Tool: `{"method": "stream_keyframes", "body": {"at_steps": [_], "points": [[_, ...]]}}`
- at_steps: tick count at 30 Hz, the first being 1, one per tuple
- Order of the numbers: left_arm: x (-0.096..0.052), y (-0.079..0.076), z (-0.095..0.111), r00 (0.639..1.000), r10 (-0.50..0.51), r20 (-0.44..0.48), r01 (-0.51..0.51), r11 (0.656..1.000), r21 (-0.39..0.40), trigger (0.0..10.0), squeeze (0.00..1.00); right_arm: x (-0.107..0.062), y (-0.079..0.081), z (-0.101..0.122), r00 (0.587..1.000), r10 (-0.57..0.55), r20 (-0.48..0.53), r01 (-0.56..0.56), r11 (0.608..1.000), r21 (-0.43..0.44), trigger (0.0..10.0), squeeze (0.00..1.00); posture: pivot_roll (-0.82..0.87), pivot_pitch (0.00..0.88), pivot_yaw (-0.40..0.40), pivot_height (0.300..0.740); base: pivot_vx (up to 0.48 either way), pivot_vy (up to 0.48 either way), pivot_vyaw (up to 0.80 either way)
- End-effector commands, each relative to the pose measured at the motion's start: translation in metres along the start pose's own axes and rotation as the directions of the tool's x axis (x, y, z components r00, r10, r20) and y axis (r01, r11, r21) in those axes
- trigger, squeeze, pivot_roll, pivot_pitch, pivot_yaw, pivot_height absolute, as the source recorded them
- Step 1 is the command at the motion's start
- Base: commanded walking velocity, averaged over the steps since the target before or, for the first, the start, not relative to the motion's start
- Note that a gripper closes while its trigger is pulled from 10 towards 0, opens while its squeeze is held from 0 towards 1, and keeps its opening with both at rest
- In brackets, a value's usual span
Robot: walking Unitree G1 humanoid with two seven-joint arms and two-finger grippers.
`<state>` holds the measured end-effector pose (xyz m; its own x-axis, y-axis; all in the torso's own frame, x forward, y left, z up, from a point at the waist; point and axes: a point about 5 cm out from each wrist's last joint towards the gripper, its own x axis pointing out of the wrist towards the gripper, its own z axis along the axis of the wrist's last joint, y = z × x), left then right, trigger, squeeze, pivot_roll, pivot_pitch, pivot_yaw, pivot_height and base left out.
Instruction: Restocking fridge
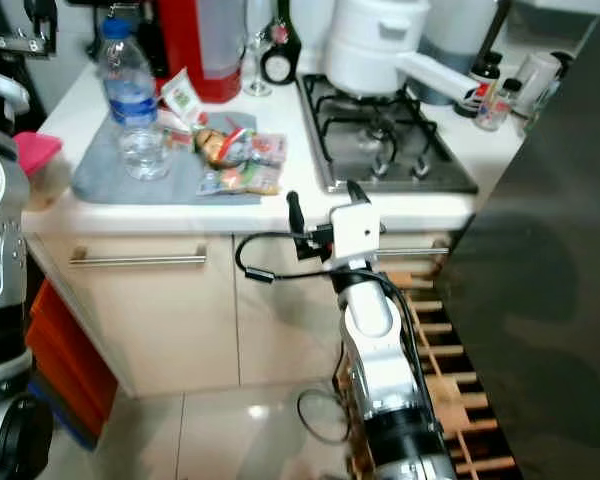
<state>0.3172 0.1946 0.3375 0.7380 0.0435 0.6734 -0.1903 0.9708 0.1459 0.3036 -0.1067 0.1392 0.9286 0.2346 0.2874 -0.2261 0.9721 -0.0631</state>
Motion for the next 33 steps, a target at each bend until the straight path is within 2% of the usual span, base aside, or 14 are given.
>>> {"method": "stream_keyframes", "body": {"at_steps": [1,5,6,7,8,12,14,17,21,23,24,25,30,33], "points": [[0.013,0.008,-0.005,0.997,0.021,-0.07,-0.024,0.999,-0.041,10.0,0.0,0.001,-0.002,-0.001,1.0,-0.003,-0.012,0.003,1.0,0.002,10.0,0.0,0.01,0.0,-0.044,0.74,0.0,0.0,0.0],[0.026,0.006,-0.003,0.997,-0.034,-0.068,0.033,0.999,-0.014,10.0,0.0,0.001,-0.001,-0.002,1.0,0.004,-0.017,-0.004,1.0,0.007,10.0,0.0,0.01,0.0,-0.049,0.74,0.0,0.0,0.0],[0.03,0.003,-0.01,0.992,-0.055,-0.111,0.049,0.997,-0.056,10.0,0.0,0.001,-0.001,-0.002,1.0,0.008,-0.019,-0.008,1.0,0.009,10.0,0.0,0.01,0.0,-0.05,0.74,0.0,0.0,0.0],[0.03,0.003,-0.01,0.992,-0.055,-0.111,0.049,0.997,-0.056,10.0,0.0,0.001,-0.001,-0.002,1.0,0.008,-0.019,-0.008,1.0,0.009,10.0,0.0,0.01,0.0,-0.05,0.74,0.0,0.0,0.0],[0.034,-0.004,-0.022,0.98,-0.095,-0.174,0.075,0.99,-0.12,10.0,0.0,0.001,0.0,-0.002,1.0,0.012,-0.02,-0.012,1.0,0.012,10.0,0.0,0.01,0.0,-0.056,0.74,0.0,0.0,0.0],[0.042,-0.013,-0.039,0.955,-0.141,-0.261,0.079,0.969,-0.234,10.0,0.0,0.001,0.001,-0.003,1.0,0.016,-0.021,-0.016,1.0,0.016,10.0,0.0,0.0,0.0,-0.052,0.74,0.0,0.0,0.0],[0.047,-0.018,-0.041,0.947,-0.169,-0.274,0.087,0.954,-0.288,10.0,0.0,0.001,0.001,-0.003,1.0,0.013,-0.021,-0.012,1.0,0.017,10.0,0.0,0.0,0.0,-0.047,0.74,0.0,0.0,0.0],[0.051,-0.021,-0.036,0.948,-0.193,-0.254,0.106,0.941,-0.32,10.0,0.0,0.0,-0.001,-0.003,1.0,0.002,-0.02,-0.001,1.0,0.018,10.0,0.0,-0.02,0.0,-0.039,0.74,0.0,0.0,0.0],[0.052,-0.025,-0.037,0.942,-0.219,-0.254,0.13,0.937,-0.326,10.0,0.0,-0.002,-0.001,-0.003,1.0,-0.003,-0.024,0.003,1.0,0.018,10.0,0.0,-0.02,0.0,-0.037,0.74,0.0,0.0,0.0],[0.051,-0.025,-0.045,0.929,-0.218,-0.297,0.122,0.943,-0.311,10.0,0.0,-0.003,-0.001,-0.004,1.0,-0.003,-0.029,0.003,1.0,0.019,10.0,0.0,-0.02,0.0,-0.035,0.74,0.0,0.0,0.0],[0.047,-0.025,-0.061,0.901,-0.211,-0.379,0.104,0.953,-0.284,10.0,0.0,-0.005,-0.001,-0.006,0.999,-0.004,-0.037,0.005,1.0,0.022,10.0,0.0,-0.02,0.0,-0.035,0.74,0.0,0.0,0.0],[0.044,-0.026,-0.066,0.887,-0.211,-0.41,0.104,0.957,-0.269,10.0,0.0,-0.005,-0.001,-0.007,0.999,-0.004,-0.042,0.005,1.0,0.024,10.0,0.0,-0.02,0.0,-0.035,0.74,0.0,0.0,0.0],[0.038,-0.03,-0.077,0.856,-0.22,-0.468,0.111,0.962,-0.248,10.0,0.0,-0.005,-0.005,-0.01,0.998,-0.025,-0.062,0.029,0.998,0.053,10.0,0.0,-0.02,0.0,-0.037,0.74,0.0,0.0,0.0],[0.03,-0.034,-0.091,0.819,-0.221,-0.529,0.113,0.967,-0.229,10.0,0.0,-0.004,-0.007,-0.009,0.998,-0.024,-0.061,0.027,0.999,0.047,10.0,0.0,-0.03,0.0,-0.037,0.74,0.0,0.0,0.0]]}}
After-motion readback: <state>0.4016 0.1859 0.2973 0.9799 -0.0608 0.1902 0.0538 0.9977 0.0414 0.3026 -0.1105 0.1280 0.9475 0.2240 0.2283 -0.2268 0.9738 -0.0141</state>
